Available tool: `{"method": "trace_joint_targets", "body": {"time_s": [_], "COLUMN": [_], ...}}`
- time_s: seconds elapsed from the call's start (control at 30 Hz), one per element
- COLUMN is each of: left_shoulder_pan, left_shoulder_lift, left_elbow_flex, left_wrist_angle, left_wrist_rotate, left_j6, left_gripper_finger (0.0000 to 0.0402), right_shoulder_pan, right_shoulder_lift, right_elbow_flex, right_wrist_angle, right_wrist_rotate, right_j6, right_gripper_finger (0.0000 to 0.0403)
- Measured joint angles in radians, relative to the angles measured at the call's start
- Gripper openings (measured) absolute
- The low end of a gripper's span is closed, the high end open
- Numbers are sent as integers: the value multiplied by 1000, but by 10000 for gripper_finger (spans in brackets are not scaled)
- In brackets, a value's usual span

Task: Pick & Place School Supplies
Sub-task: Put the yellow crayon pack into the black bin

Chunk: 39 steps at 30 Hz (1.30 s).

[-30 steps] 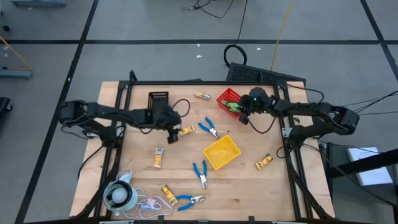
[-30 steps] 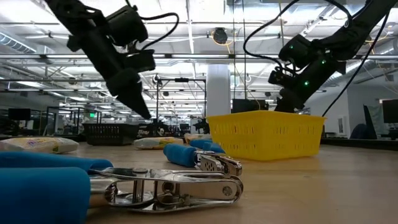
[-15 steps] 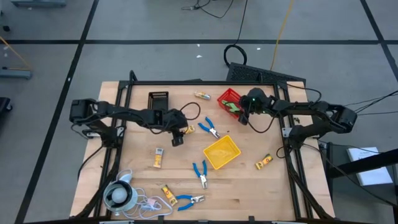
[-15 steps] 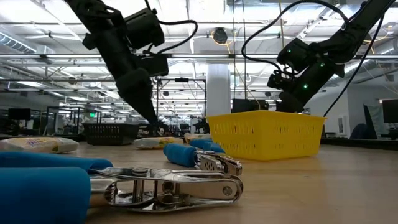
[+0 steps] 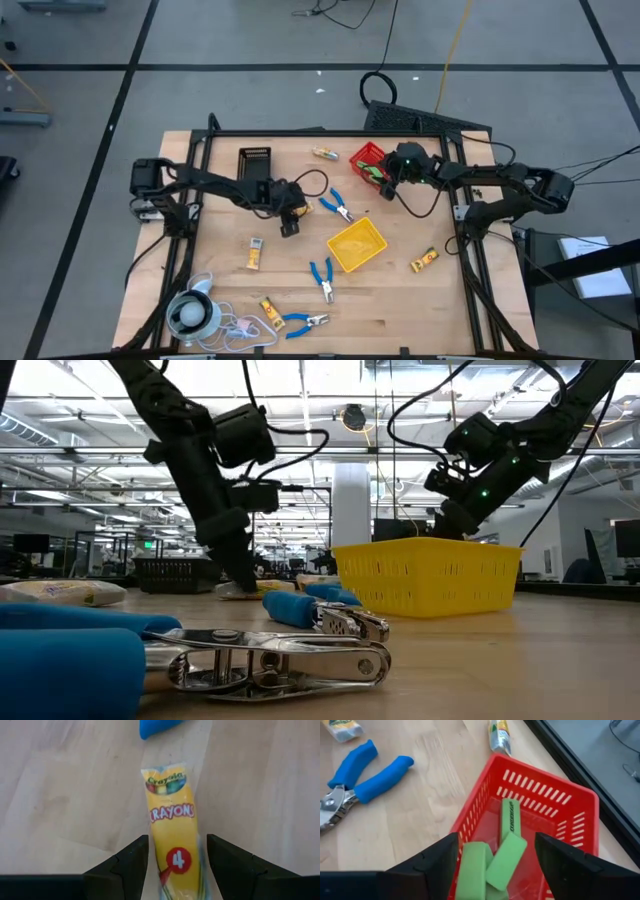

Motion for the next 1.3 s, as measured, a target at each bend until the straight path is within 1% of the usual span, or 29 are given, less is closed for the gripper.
{"method": "trace_joint_targets", "body": {"time_s": [0.13,0.23,0.33,0.47,0.5,0.57,0.63,0.7,0.83,0.9,1.0,1.1,1.2,1.3], "left_shoulder_pan": [0,0,0,0,1,1,1,0,-8,-15,-15,-7,26,79], "left_shoulder_lift": [23,35,36,28,28,28,28,28,17,-3,-84,-219,-369,-493], "left_elbow_flex": [0,0,0,0,0,0,-1,-8,-43,-62,-124,-227,-356,-459], "left_wrist_angle": [13,27,36,64,78,107,137,178,263,287,325,464,597,614], "left_wrist_rotate": [-5,-26,-57,-90,-91,-92,-92,-93,-152,-194,-250,-280,-284,-274], "left_j6": [-6,-10,0,35,41,55,65,79,102,110,123,128,117,87], "left_gripper_finger": [203,183,136,49,40,40,40,40,40,40,40,40,40,40], "right_shoulder_pan": [16,34,57,98,107,124,142,161,193,198,202,216,236,258], "right_shoulder_lift": [0,0,-1,-16,-26,-46,-68,-95,-145,-170,-218,-260,-290,-297], "right_elbow_flex": [0,0,0,0,0,0,-17,-67,-222,-298,-381,-436,-465,-466], "right_wrist_angle": [14,20,41,94,110,173,293,482,920,1063,1138,1133,1131,1123], "right_wrist_rotate": [2,2,2,-2,-11,-75,-155,-215,-215,-212,-213,-213,-210,-189], "right_j6": [18,27,46,60,65,72,90,115,160,181,199,200,203,202], "right_gripper_finger": [246,246,246,246,246,246,246,246,246,246,247,247,247,247]}}
